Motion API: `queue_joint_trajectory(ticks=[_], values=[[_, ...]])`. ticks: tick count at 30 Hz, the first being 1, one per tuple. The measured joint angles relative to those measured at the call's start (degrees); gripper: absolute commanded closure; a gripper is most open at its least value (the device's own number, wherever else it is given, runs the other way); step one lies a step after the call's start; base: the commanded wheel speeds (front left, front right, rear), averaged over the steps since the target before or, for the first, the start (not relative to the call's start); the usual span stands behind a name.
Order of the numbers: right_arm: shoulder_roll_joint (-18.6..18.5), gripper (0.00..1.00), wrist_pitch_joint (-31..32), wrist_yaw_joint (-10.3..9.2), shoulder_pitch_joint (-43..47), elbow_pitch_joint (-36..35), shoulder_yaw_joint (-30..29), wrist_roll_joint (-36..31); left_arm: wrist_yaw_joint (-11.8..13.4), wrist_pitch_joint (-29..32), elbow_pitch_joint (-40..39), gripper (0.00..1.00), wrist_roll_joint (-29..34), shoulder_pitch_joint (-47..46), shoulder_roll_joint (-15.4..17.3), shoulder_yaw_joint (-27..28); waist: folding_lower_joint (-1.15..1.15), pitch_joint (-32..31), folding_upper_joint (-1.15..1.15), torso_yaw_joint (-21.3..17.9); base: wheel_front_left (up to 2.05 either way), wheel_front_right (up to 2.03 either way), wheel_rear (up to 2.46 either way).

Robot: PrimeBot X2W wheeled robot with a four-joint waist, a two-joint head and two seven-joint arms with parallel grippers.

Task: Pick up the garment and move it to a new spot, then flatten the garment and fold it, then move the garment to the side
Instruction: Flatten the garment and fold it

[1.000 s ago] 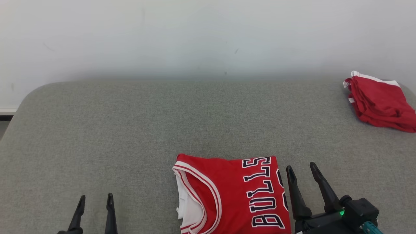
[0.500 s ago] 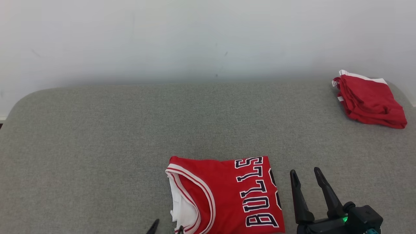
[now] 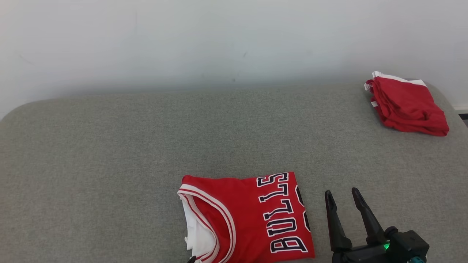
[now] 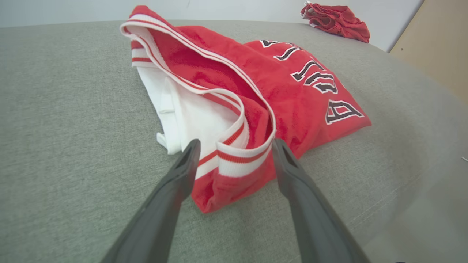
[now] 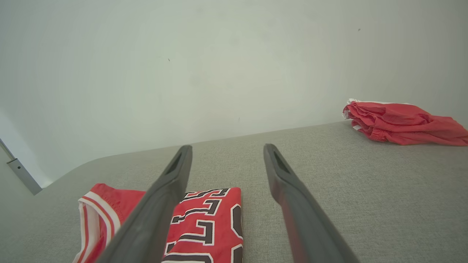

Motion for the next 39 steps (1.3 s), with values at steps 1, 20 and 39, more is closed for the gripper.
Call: queue_joint_trajectory(ticks=[1,20,39], values=[[0.02,0.00,0.00,0.00,-0.13,0.03,0.09,0.00,0.00,-0.02,0.78,0.00,-0.29,-0.50,0.11,-0.16,0.00,0.08,0.00,-0.20,0.00,0.00,0.00],[0.30,0.00,0.00,0.00,-0.06,0.49,-0.46,-0.07,0.03,-1.53,5.84,1.00,-6.16,-1.81,-0.47,0.03,0.00,0.28,0.00,-0.27,0.00,0.00,0.00],[0.45,0.00,0.00,0.00,0.20,1.26,-1.59,-0.10,3.54,-1.94,0.30,0.00,-6.92,-0.40,-2.09,7.16,0.00,-1.01,0.00,0.07,0.00,0.00,0.00]])
